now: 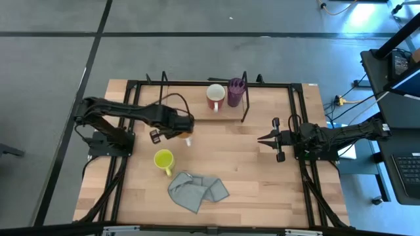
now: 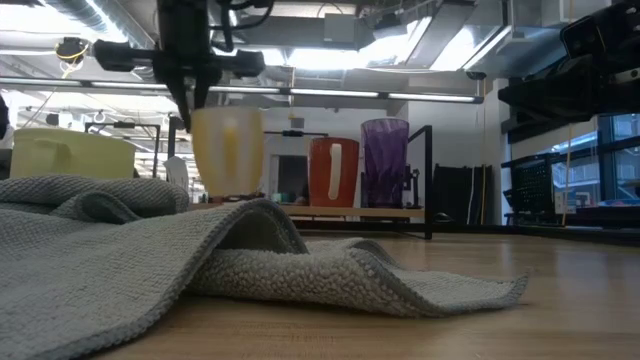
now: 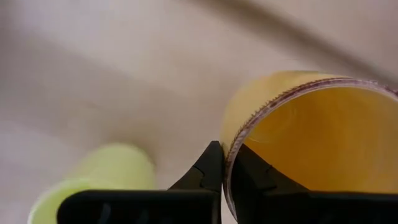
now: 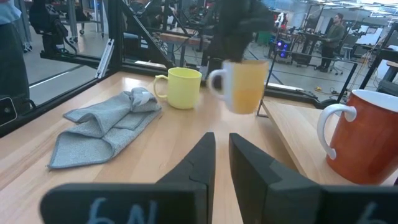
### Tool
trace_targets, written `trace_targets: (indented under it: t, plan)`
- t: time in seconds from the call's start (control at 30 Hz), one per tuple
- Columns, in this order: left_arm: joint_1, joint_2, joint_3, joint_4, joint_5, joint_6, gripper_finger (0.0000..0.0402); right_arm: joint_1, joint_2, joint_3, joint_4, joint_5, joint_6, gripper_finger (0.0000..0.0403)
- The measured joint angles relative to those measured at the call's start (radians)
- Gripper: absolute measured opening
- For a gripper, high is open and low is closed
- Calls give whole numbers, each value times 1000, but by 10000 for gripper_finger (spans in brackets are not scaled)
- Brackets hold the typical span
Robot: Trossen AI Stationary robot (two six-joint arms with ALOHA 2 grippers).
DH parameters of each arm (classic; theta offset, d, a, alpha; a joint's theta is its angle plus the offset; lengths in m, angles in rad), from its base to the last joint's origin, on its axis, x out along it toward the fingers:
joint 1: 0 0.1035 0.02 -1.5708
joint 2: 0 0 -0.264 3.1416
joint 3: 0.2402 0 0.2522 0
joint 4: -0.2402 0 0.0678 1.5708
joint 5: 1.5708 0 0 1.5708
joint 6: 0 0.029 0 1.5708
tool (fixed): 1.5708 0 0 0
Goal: Stack small to large cups/mugs on shelf
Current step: Put the yellow mug on the shelf
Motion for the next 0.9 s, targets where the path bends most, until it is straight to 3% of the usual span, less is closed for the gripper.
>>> trace_targets:
  t: [0.2,0.43,0.9]
  plan:
    - [85,-41,25,-37,-64,109,8,0,0,0,0,0,0,49]
    - [162,6,124,-61,-112,252,8,0,0,0,0,0,0,49]
    - [333,139,266,-71,-75,468,8,0,0,0,0,0,0,49]
